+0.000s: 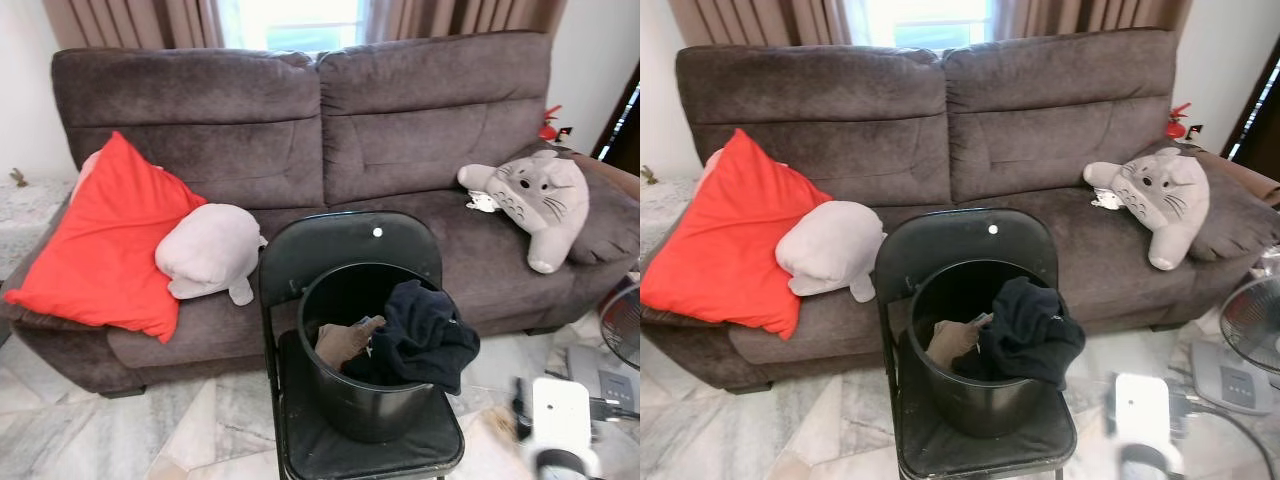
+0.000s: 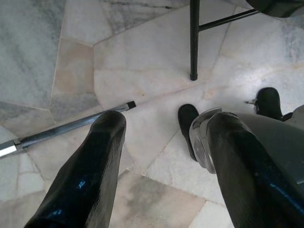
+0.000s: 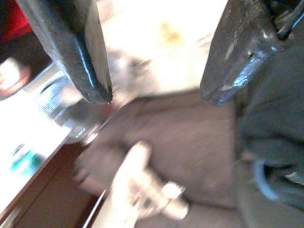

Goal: Hang hanger

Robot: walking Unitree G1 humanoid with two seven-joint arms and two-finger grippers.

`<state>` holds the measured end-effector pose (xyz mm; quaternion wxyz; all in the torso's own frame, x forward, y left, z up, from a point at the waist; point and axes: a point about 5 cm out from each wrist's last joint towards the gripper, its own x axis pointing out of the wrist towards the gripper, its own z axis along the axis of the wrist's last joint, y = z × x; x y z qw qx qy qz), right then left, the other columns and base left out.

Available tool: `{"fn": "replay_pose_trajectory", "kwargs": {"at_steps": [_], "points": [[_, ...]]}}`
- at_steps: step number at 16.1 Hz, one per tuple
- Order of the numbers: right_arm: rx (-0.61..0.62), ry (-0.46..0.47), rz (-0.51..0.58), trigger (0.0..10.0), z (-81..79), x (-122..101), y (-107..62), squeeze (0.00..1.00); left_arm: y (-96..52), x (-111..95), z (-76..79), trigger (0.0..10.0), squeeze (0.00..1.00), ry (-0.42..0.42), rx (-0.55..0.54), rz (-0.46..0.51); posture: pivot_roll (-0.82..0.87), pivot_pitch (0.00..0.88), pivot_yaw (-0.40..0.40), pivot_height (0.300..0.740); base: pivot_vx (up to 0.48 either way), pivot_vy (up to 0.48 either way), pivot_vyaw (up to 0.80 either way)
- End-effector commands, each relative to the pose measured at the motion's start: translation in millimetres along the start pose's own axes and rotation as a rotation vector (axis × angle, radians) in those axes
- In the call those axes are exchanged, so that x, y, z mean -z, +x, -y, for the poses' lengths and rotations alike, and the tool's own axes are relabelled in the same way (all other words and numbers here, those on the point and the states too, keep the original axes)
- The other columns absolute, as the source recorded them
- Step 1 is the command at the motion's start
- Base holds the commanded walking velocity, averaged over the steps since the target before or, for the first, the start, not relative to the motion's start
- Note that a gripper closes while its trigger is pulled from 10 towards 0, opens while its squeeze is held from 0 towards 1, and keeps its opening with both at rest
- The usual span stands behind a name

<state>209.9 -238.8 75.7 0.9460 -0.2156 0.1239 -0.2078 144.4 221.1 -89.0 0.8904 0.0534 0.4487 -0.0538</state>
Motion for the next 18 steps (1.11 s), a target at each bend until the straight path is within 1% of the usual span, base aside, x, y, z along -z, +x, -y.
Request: {"fn": "replay_pose_trajectory", "kwargs": {"at_steps": [1, 2, 3, 4, 5, 7, 8, 9, 10, 11, 12, 13, 14, 15, 16, 17, 18], "points": [[0.02, -0.026, 0.081, 10.0, -1.8, -11.0, -1.1, 0.0, -0.1, 2.2, 0.6, 10.0, 0.0, 0.021, 0.005, -0.019, -0.06, 0.001, 0.044, 0.74, 0.0, 0.0, 0.0], [0.035, 0.023, 0.132, 10.0, -2.9, -18.9, -3.7, 0.0, -0.2, 2.1, 0.3, 10.0, 0.0, 0.023, 0.006, -0.019, -0.07, 0.002, 0.044, 0.74, 0.0, 0.0, 0.0], [0.037, 0.049, 0.148, 10.0, -4.4, -21.3, -5.3, 0.0, -0.2, 2.2, 0.5, 10.0, 0.0, 0.024, 0.007, -0.019, -0.07, 0.003, 0.045, 0.74, 0.0, 0.0, 0.0], [0.035, 0.083, 0.138, 10.0, -7.2, -19.1, -7.3, 0.0, -0.1, 2.4, 1.3, 10.0, 0.0, 0.027, 0.009, -0.02, -0.07, 0.004, 0.045, 0.74, 0.0, 0.0, 0.0], [0.03, 0.166, 0.079, 10.0, -12.3, -9.8, -10.2, 0.0, 0.0, 2.9, 2.6, 10.0, 0.0, 0.03, 0.013, -0.021, -0.07, 0.004, 0.045, 0.74, 0.0, 0.0, 0.0], [0.028, 0.228, 0.017, 10.0, -17.5, 2.2, -12.8, 0.0, -0.2, 3.4, 2.5, 10.0, 0.0, 0.033, 0.014, -0.023, -0.06, 0.009, 0.046, 0.74, 0.0, 0.0, 0.0], [0.035, 0.332, -0.004, 10.0, -18.5, 4.7, -13.0, 0.0, -0.6, 4.2, 1.7, 10.0, 0.0, 0.032, 0.011, -0.024, -0.06, 0.012, 0.048, 0.74, 0.0, 0.0, 0.0], [0.031, 0.461, -0.034, 10.0, -19.8, 5.6, -11.2, 0.0, -0.7, 4.4, 1.6, 10.0, 0.0, 0.033, 0.011, -0.025, -0.06, 0.014, 0.049, 0.74, 0.0, 0.0, 0.0], [0.028, 0.641, -0.064, 10.0, -21.0, 5.6, -8.4, 0.0, -0.8, 4.8, 1.6, 10.0, 0.0, 0.034, 0.011, -0.027, -0.06, 0.015, 0.051, 0.74, 0.0, 0.0, 0.0], [0.028, 0.748, -0.073, 10.0, -21.4, 5.0, -6.0, 0.0, -0.9, 5.1, 1.7, 10.0, 0.0, 0.034, 0.011, -0.028, -0.06, 0.015, 0.051, 0.74, 0.0, 0.0, 0.0], [0.042, 0.805, -0.061, 10.0, -18.7, 3.9, -0.6, 0.0, -0.9, 5.2, 1.9, 10.0, 0.0, 0.035, 0.012, -0.028, -0.06, 0.015, 0.051, 0.74, 0.0, 0.0, 0.0], [0.046, 0.885, -0.052, 10.0, -16.3, 3.7, 6.3, 0.0, -0.9, 5.3, 2.0, 10.0, 0.0, 0.035, 0.012, -0.027, -0.06, 0.015, 0.051, 0.74, 0.0, 0.0, 0.0], [0.048, 0.926, -0.049, 10.0, -14.8, 5.0, 10.3, 0.0, -0.9, 5.2, 2.0, 10.0, 0.0, 0.035, 0.012, -0.027, -0.06, 0.015, 0.051, 0.74, 0.0, 0.0, 0.0], [0.019, 1.038, -0.065, 10.0, -13.4, 10.9, 18.9, 0.0, -1.2, 5.2, 1.3, 10.0, 0.0, 0.037, 0.012, -0.025, -0.05, 0.02, 0.059, 0.74, 0.0, 0.0, 0.0], [0.004, 1.089, -0.065, 10.0, -12.3, 12.5, 22.1, 0.0, -1.2, 5.0, 1.1, 10.0, 0.0, 0.037, 0.012, -0.023, -0.05, 0.022, 0.061, 0.74, 0.0, 0.0, 0.0], [-0.007, 1.115, -0.068, 10.0, -11.9, 13.7, 24.4, 0.0, -1.2, 4.9, 1.0, 10.0, 0.0, 0.038, 0.013, -0.023, -0.05, 0.022, 0.062, 0.74, 0.0, 0.0, 0.0], [-0.051, 1.118, -0.074, 10.0, -14.0, 15.1, 29.3, 0.0, -1.3, 4.4, 0.4, 10.0, 0.0, 0.04, 0.013, -0.021, -0.05, 0.022, 0.063, 0.74, 0.0, 0.0, 0.0]]}}
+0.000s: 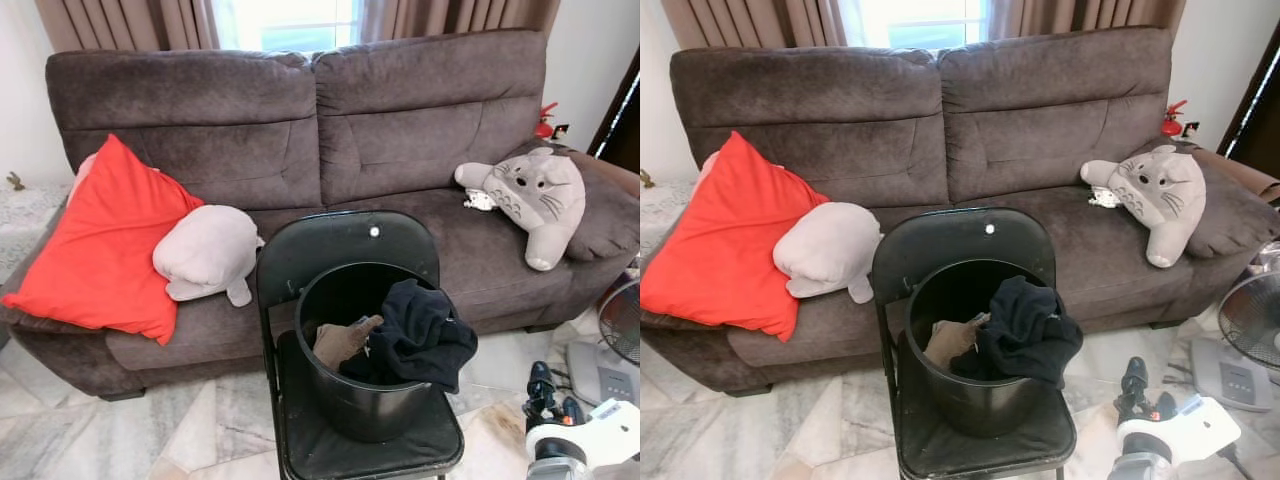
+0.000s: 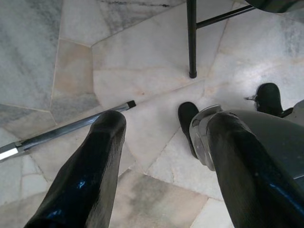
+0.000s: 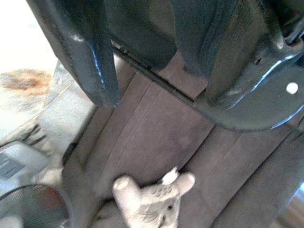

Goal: Hang hanger

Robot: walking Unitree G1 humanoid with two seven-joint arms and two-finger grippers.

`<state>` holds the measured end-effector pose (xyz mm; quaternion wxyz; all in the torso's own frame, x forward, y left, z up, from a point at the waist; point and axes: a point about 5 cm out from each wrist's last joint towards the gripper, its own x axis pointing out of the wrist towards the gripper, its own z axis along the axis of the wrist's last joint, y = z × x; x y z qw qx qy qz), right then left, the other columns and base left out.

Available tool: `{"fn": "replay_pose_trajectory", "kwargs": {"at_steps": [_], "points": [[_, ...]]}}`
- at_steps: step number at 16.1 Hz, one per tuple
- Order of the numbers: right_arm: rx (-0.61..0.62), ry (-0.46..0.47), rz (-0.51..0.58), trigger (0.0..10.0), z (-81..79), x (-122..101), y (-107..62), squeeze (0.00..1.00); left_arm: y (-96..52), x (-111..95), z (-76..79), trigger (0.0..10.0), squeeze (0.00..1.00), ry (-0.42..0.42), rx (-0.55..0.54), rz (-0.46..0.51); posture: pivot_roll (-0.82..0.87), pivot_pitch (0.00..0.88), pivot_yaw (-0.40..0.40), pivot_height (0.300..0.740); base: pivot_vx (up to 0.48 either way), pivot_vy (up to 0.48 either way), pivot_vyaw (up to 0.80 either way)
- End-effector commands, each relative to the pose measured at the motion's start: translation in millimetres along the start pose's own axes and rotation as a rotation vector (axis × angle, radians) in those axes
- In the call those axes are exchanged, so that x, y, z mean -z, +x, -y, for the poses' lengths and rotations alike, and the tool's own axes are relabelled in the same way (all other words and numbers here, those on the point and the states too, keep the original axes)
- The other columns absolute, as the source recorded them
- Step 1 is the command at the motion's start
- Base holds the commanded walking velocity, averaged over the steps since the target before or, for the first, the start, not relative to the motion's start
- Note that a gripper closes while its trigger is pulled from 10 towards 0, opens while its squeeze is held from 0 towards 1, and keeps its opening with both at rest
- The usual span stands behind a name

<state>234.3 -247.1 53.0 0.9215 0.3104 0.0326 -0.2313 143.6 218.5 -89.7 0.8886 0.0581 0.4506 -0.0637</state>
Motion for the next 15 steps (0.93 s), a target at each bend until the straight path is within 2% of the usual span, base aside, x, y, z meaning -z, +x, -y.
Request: {"fn": "replay_pose_trajectory", "kwargs": {"at_steps": [1, 2, 3, 4, 6, 8, 11, 12, 15], "points": [[-0.024, -0.06, -0.021, 10.0, -2.1, 4.4, 2.2, 0.0, -1.5, 3.0, -3.0, 10.0, 0.0, 0.023, -0.002, -0.013, -0.04, 0.021, 0.061, 0.74, 0.0, 0.0, 0.0], [-0.032, -0.092, -0.036, 10.0, -2.8, 7.6, 1.6, 0.0, -1.6, 2.4, -3.7, 10.0, 0.0, 0.022, -0.004, -0.01, -0.04, 0.022, 0.061, 0.74, 0.0, 0.0, 0.0], [-0.04, -0.19, -0.051, 10.0, -2.2, 12.7, 1.1, 0.0, -1.6, 1.7, -4.4, 10.0, 0.0, 0.022, -0.005, -0.006, -0.04, 0.022, 0.061, 0.74, 0.0, 0.0, 0.0], [-0.046, -0.415, -0.037, 10.0, -1.3, 14.7, 2.2, 0.0, -1.6, 1.3, -4.5, 10.0, 0.0, 0.023, -0.004, -0.005, -0.04, 0.024, 0.064, 0.74, 0.0, 0.0, 0.0], [-0.108, -0.61, 0.019, 10.0, -10.4, 10.3, 0.9, 0.0, -1.5, 1.0, -4.6, 10.0, 0.0, 0.024, -0.003, -0.004, -0.05, 0.024, 0.065, 0.74, 0.0, 0.0, 0.0], [-0.171, -0.732, 0.111, 10.0, -21.4, 3.3, -7.8, 0.0, -1.4, 0.3, -4.5, 10.0, 0.0, 0.024, -0.003, 0.0, -0.05, 0.024, 0.06, 0.74, 0.0, 0.0, 0.0], [-0.141, -0.872, 0.205, 10.0, -20.2, 1.0, -23.8, 0.0, -0.8, -0.9, -3.5, 10.0, 0.0, 0.024, 0.002, 0.003, -0.06, 0.025, 0.062, 0.74, 0.0, 0.0, 0.0], [-0.181, -0.986, 0.199, 10.0, -20.1, 8.6, -26.1, 0.0, -0.3, -1.4, -2.2, 10.0, 0.0, 0.026, 0.008, 0.004, -0.06, 0.026, 0.065, 0.74, 0.0, 0.0, 0.0], [-0.232, -1.037, 0.232, 10.0, -28.5, 9.2, -28.3, 0.0, 0.3, -2.9, -1.2, 10.0, 0.0, 0.022, 0.009, 0.009, -0.06, 0.023, 0.059, 0.74, 0.0, 0.0, 0.0]]}}
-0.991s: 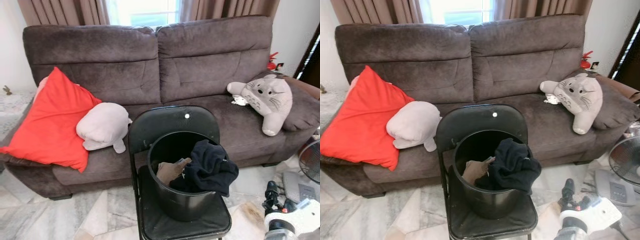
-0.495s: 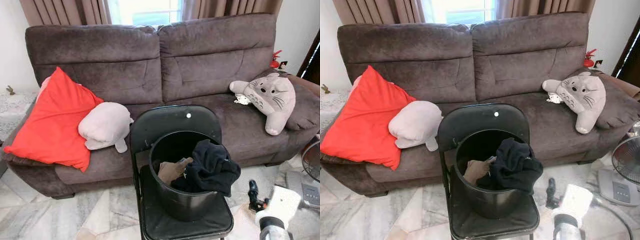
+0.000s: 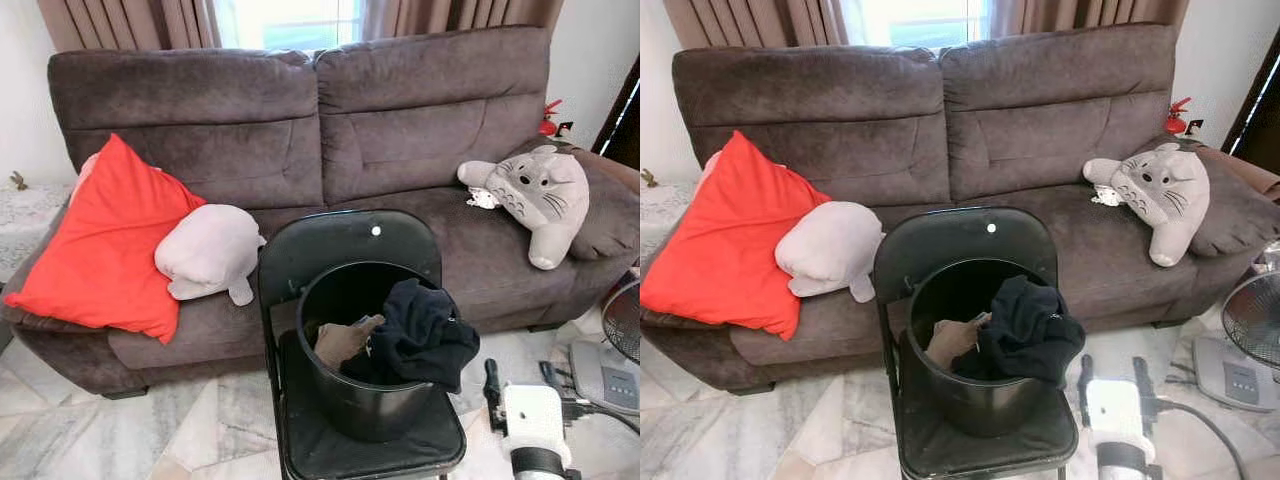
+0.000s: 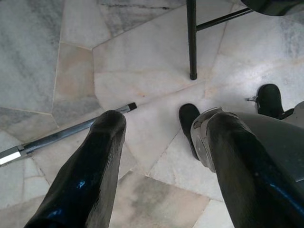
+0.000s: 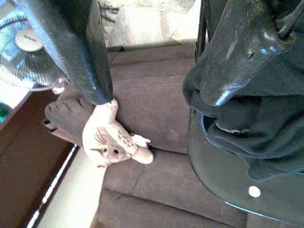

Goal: Hang hanger

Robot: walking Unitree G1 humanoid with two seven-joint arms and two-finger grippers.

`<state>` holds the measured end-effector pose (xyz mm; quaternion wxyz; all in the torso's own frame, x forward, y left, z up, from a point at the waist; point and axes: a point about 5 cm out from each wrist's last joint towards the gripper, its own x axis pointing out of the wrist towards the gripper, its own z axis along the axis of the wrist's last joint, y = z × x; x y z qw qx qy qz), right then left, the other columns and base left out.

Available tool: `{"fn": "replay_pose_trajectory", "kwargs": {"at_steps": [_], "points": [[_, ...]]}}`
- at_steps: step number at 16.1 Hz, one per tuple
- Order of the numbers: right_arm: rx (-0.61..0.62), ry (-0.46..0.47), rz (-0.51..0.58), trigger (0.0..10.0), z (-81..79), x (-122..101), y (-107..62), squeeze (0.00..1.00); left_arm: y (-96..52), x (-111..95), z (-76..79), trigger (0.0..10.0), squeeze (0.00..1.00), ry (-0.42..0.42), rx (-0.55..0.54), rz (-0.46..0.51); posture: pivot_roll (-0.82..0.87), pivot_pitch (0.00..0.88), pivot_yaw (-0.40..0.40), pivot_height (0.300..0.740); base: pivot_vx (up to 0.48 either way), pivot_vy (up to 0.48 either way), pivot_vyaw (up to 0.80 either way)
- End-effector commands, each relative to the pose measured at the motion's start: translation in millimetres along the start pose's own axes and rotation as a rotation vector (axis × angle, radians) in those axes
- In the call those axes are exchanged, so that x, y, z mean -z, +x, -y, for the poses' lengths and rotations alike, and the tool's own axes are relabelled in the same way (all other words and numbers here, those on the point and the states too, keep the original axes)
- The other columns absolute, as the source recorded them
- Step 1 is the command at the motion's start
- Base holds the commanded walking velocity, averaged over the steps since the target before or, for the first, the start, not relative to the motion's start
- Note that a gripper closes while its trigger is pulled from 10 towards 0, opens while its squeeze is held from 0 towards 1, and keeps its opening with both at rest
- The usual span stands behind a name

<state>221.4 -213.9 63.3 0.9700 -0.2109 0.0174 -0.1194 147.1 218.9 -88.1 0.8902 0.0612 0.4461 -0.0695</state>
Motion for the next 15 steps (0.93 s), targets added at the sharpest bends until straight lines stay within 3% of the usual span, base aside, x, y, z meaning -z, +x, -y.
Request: {"fn": "replay_pose_trajectory", "kwargs": {"at_steps": [1, 4, 7, 15], "points": [[-0.017, 0.013, 0.029, 10.0, -6.9, -6.7, -1.3, 0.0, -0.1, 0.2, 0.4, 10.0, 0.0, 0.017, 0.004, 0.001, -0.06, 0.021, 0.055, 0.74, 0.0, 0.0, 0.0], [0.004, 0.075, -0.004, 10.0, -15.7, -4.7, -8.0, 0.0, 0.0, 1.0, 2.7, 10.0, 0.0, 0.032, 0.013, -0.001, -0.06, 0.02, 0.056, 0.74, 0.0, -0.091, 0.0], [-0.01, 0.069, -0.004, 10.0, -23.1, -5.3, -11.8, 0.0, -0.5, 4.0, 4.3, 10.0, 0.0, 0.033, 0.014, -0.012, -0.06, 0.021, 0.055, 0.74, 0.0, -0.344, 0.0], [-0.003, 0.06, -0.014, 10.0, -24.2, -3.5, -11.9, 0.0, -1.5, 7.2, 3.2, 10.0, 0.0, 0.031, 0.008, -0.026, -0.06, 0.013, 0.054, 0.74, 0.0, -0.348, 0.0]]}}
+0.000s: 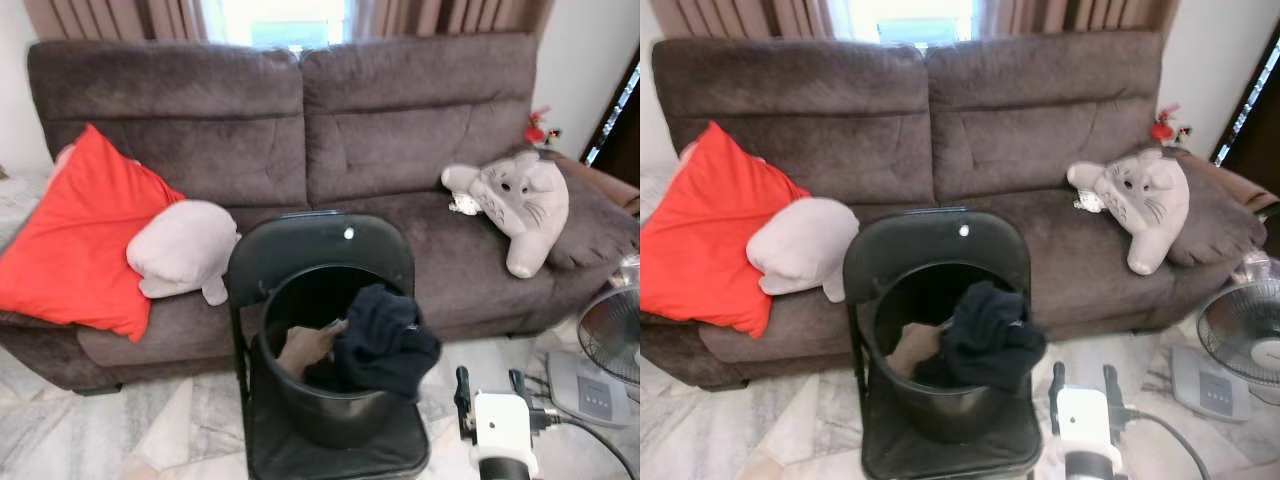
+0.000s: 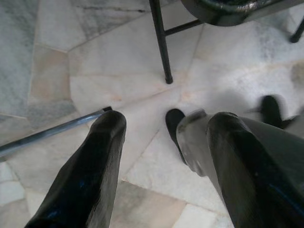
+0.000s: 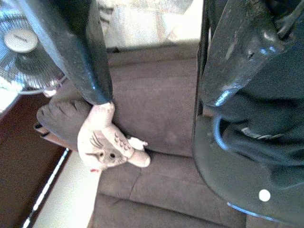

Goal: Hang hanger

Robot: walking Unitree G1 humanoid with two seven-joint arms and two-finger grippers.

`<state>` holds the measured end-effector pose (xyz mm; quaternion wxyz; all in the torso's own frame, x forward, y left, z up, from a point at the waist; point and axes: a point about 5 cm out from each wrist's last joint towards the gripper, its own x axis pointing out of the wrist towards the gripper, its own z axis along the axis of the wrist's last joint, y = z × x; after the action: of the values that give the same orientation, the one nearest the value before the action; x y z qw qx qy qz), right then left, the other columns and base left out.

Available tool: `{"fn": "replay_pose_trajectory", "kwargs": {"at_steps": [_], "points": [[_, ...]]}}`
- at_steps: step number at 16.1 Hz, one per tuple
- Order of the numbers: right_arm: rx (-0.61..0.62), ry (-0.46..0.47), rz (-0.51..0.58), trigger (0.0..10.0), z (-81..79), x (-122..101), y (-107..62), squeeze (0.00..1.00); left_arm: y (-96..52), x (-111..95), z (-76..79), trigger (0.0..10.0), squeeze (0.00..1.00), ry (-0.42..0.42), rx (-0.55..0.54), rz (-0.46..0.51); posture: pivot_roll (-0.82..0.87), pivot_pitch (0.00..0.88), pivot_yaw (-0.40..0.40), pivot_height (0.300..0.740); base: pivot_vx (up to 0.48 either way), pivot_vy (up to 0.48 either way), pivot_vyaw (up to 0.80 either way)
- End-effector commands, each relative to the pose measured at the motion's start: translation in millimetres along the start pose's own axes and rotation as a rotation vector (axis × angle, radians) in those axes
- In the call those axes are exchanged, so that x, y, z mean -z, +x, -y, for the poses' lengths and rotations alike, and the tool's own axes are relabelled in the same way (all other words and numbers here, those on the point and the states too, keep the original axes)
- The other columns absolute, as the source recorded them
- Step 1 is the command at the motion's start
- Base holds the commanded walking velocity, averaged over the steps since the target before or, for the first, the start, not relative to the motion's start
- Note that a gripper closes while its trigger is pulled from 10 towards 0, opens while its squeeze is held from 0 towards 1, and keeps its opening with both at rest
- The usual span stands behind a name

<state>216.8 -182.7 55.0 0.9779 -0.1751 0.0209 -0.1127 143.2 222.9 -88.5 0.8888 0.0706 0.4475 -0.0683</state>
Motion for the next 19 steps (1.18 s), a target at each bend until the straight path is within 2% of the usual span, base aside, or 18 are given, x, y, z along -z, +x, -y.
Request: {"fn": "replay_pose_trajectory", "kwargs": {"at_steps": [1, 4, 8, 12, 17, 19], "points": [[0.013, -0.013, -0.003, 10.0, 5.2, 1.1, 0.0, 0.0, 0.7, 3.3, 6.4, 10.0, 0.0, 0.016, 0.018, -0.022, -0.06, 0.01, 0.055, 0.74, 0.0, -0.349, 0.0], [0.012, -0.013, -0.01, 10.0, 4.4, 2.1, 0.6, 0.0, 1.4, 1.9, 6.8, 10.0, 0.0, 0.018, 0.018, -0.02, -0.06, 0.005, 0.056, 0.74, 0.0, -0.316, 0.0], [0.007, -0.03, -0.017, 10.0, 5.9, 3.8, -1.0, 0.0, 1.8, 1.7, 8.5, 10.0, 0.0, 0.008, 0.019, -0.019, -0.06, 0.01, 0.053, 0.74, 0.0, 0.0, 0.0], [0.004, -0.021, -0.025, 10.0, 5.7, 5.5, -2.2, 0.0, 1.7, 2.4, 9.4, 10.0, 0.0, 0.005, 0.021, -0.02, -0.06, 0.017, 0.05, 0.74, 0.0, 0.0, 0.69], [0.004, -0.016, -0.033, 10.0, 4.8, 5.7, -1.2, 0.0, 2.1, 1.4, 10.1, 10.0, 0.0, 0.014, 0.025, -0.017, -0.06, 0.018, 0.049, 0.74, 0.0, 0.0, 0.0], [0.004, -0.017, -0.034, 10.0, 4.6, 5.7, -1.1, 0.0, 2.0, 1.6, 10.3, 10.0, 0.0, 0.019, 0.026, -0.017, -0.06, 0.018, 0.049, 0.74, 0.0, -0.281, 0.0]]}}
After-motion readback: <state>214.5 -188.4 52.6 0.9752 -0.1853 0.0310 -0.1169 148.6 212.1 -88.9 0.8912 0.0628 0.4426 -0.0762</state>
